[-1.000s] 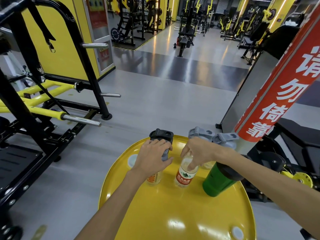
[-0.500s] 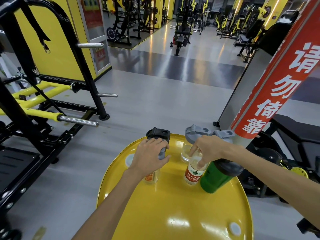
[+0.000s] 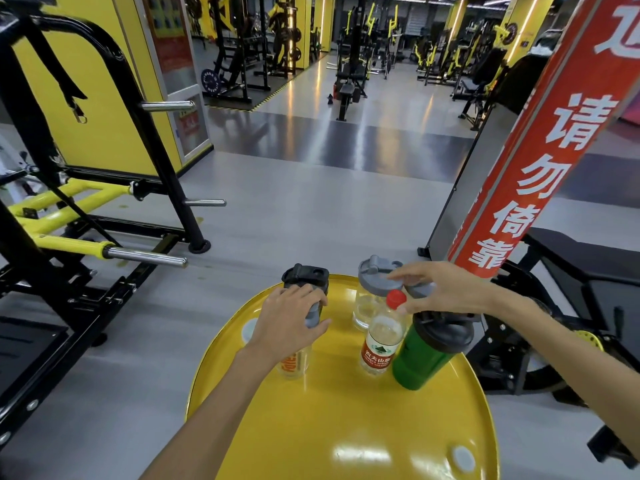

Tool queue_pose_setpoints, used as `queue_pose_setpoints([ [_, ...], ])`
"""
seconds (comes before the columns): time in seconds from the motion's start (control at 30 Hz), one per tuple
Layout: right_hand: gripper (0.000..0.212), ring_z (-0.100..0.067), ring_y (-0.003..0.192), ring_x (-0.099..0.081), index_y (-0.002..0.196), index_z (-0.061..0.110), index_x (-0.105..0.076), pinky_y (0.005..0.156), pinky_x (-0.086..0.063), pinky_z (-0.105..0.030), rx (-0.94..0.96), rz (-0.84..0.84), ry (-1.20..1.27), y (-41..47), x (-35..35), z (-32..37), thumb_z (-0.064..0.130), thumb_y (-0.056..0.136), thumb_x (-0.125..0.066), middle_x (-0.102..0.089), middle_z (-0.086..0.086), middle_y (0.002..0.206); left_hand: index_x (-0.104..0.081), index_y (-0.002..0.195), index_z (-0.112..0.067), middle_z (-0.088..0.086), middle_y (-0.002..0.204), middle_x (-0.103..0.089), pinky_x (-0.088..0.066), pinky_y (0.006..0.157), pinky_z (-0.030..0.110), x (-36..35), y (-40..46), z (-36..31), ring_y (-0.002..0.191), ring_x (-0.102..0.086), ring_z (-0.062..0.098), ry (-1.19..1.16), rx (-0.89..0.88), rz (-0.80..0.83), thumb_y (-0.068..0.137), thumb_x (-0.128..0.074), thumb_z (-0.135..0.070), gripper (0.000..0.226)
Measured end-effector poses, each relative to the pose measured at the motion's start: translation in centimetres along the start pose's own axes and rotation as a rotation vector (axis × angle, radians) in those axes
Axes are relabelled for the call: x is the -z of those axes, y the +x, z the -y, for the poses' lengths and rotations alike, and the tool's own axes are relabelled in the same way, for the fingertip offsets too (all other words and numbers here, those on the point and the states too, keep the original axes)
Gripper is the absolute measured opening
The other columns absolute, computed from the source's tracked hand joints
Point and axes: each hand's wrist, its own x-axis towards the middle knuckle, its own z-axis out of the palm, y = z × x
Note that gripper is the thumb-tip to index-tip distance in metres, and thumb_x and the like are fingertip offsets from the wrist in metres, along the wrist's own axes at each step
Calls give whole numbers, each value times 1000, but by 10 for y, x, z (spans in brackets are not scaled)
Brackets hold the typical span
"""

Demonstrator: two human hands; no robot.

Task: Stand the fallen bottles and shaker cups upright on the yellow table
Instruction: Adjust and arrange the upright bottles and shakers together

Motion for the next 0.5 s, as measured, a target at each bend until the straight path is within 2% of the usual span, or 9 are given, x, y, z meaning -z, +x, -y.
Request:
queue_pose_setpoints([
  [0.1, 81, -1, 119, -53, 134, 40, -54, 104, -46, -34, -67, -67, -61, -29, 6, -24, 78, 64, -69, -53, 19, 138, -59, 100, -34, -18, 95, -61, -44, 77, 27, -2, 0, 1, 86, -58, 5, 6, -3, -16, 82, -63, -58, 31],
  [0.2, 98, -7, 128, -45, 146, 40, -37, 106, -42, -35, -158, 34, -161, -50, -8, -44, 74, 62, -75, -43, 21, 141, -59, 100, -34, -19, 95, -61, -44, 77, 26, -3, 0, 1, 86, -58, 5, 7, -2, -23, 82, -63, -59, 30],
  [0.3, 112, -5, 120, -45, 148, 42, -25, 100, -45, -28, -153, 45, -118, -57, -27, -55, 62, 56, -85, -37, 22, 134, -59, 99, -34, -19, 94, -61, -43, 76, 26, -3, 0, 1, 85, -58, 5, 3, -2, -19, 82, -60, -59, 31],
  [0.37, 110, -7, 116, -47, 146, 39, -29, 93, -43, -19, -122, -22, -65, -56, -33, -61, 52, 56, -90, -40, 18, 130, -59, 99, -34, -19, 94, -60, -42, 76, 25, -3, 0, 0, 85, -57, 4, 2, 1, -16, 82, -59, -60, 31],
  [0.5, 101, -9, 112, -54, 140, 38, -40, 89, -45, -14, -50, -78, 0, -52, -36, -69, 47, 53, -92, -50, 12, 125, -59, 99, -34, -19, 94, -61, -39, 75, 24, -3, 0, 0, 85, -57, 5, 12, 3, -13, 82, -60, -60, 31],
])
